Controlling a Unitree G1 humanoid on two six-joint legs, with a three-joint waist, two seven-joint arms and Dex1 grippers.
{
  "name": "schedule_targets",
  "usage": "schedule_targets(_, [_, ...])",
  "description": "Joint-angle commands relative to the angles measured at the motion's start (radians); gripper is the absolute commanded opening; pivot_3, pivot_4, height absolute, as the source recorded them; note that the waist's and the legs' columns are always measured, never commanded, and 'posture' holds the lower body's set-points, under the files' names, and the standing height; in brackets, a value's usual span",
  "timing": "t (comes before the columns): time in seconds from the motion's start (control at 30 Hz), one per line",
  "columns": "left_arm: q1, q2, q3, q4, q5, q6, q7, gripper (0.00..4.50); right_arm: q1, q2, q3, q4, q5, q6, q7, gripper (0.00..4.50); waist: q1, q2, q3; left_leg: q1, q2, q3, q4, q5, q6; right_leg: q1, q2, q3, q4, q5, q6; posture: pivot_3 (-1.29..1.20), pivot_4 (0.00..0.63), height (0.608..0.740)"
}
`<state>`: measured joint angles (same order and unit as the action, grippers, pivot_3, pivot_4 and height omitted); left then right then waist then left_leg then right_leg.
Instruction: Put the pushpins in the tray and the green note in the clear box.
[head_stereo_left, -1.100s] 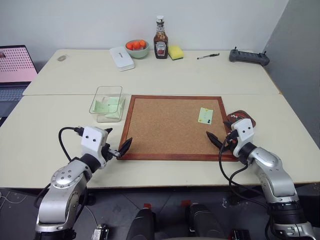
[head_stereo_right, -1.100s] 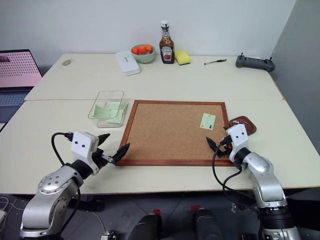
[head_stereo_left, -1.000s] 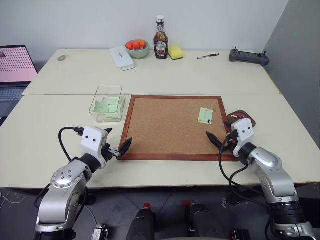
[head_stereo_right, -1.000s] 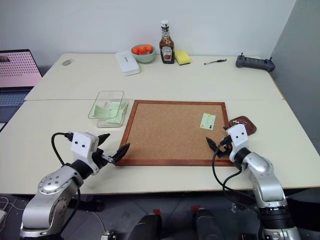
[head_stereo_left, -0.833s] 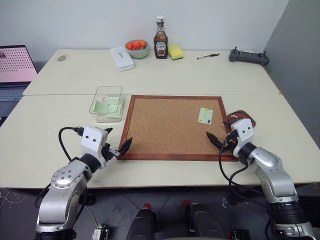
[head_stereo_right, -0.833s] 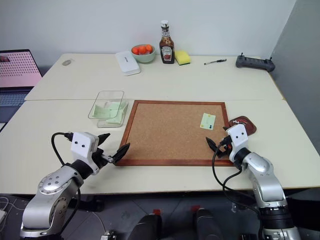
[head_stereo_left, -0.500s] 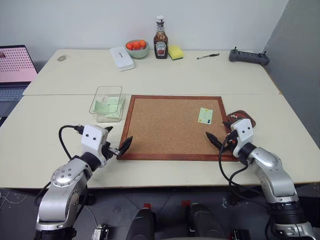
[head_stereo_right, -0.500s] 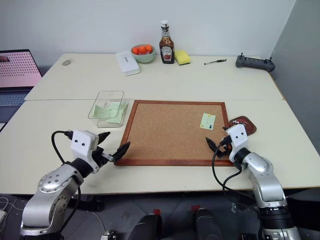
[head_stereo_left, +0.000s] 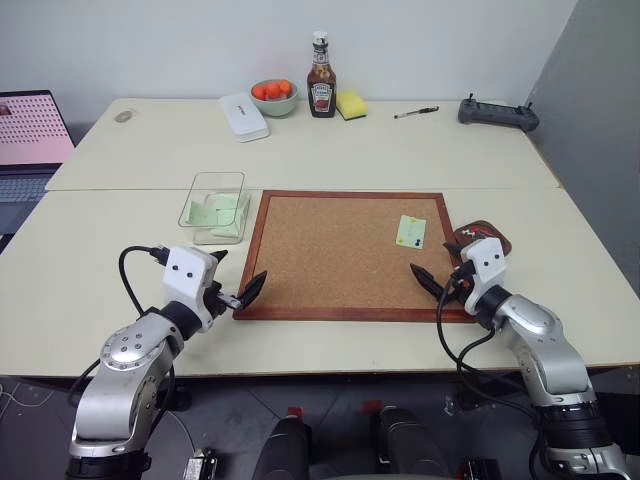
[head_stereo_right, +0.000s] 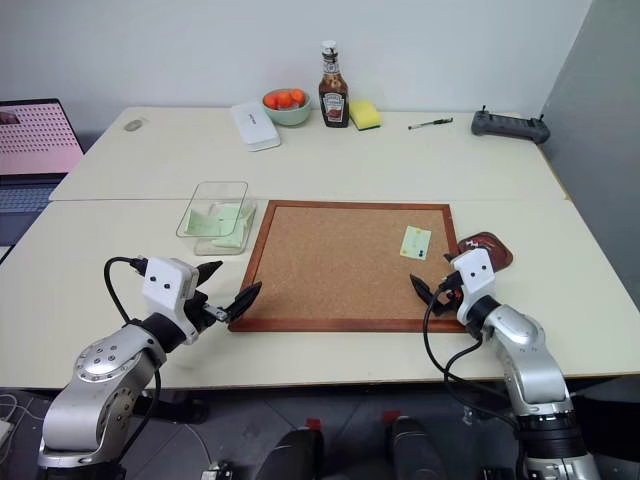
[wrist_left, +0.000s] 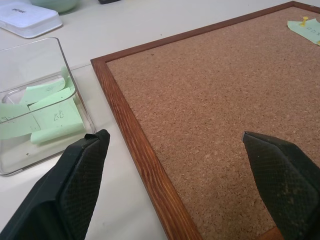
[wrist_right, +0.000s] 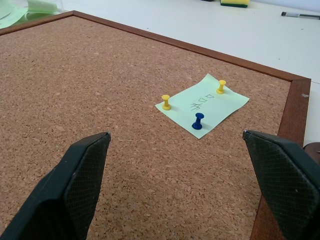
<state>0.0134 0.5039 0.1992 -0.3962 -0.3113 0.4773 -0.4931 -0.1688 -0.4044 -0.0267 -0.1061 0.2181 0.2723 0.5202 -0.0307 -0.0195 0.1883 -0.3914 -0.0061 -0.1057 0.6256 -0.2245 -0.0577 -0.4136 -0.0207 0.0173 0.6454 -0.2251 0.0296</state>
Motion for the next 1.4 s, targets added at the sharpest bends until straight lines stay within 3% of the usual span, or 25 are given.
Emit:
schedule_targets(0.03, [-0.012,0.008,-0.005,-0.029,-0.005,-0.005,-0.005,4.49,-0.007,0.003,-0.017,-0.022,0.006,-0.017,-0.005,4.5,0.0,0.0,0.0,0.0,0.0,0.0,0.0,0.0,0.0,0.0,0.0,0.0,0.0,0.0,0.0,0.0,0.15,0.74])
schedule_targets(0.6, [-0.069,0.02,-0.022,-0.023,-0.026,0.001,-0.051,4.49,-0.005,0.014,-0.013,-0.026,0.005,-0.015,-0.006,4.5,0.0,0.0,0.0,0.0,0.0,0.0,0.0,0.0,0.0,0.0,0.0,0.0,0.0,0.0,0.0,0.0,0.15,0.74])
schedule_targets(0.9, [-0.247,0.026,-0.161,0.096,0.01,-0.027,-0.15,3.01,-0.005,0.019,-0.015,-0.037,0.009,-0.01,-0.006,4.5,-0.001,0.0,0.0,0.0,0.0,0.0,0.0,0.0,0.0,0.0,0.0,0.0,0.0,0.0,0.0,0.0,0.15,0.74])
schedule_targets(1.13, [-0.418,-0.035,-0.315,0.262,0.061,-0.087,-0.224,1.66,-0.003,0.02,-0.02,-0.042,0.015,-0.008,-0.006,4.5,0.0,0.0,0.0,0.0,-0.001,0.0,0.0,0.0,0.0,0.0,0.0,0.0,0.0,0.003,0.004,0.0,0.15,0.74])
schedule_targets(1.4, [-0.49,-0.109,-0.375,0.469,0.114,-0.182,-0.25,0.22,-0.002,0.025,-0.018,-0.05,0.014,-0.008,-0.013,4.5,-0.003,0.0,0.0,0.0,0.0,0.0,0.0,0.0,0.0,0.0,0.001,0.0,0.0,0.003,0.006,0.0,0.15,0.74])
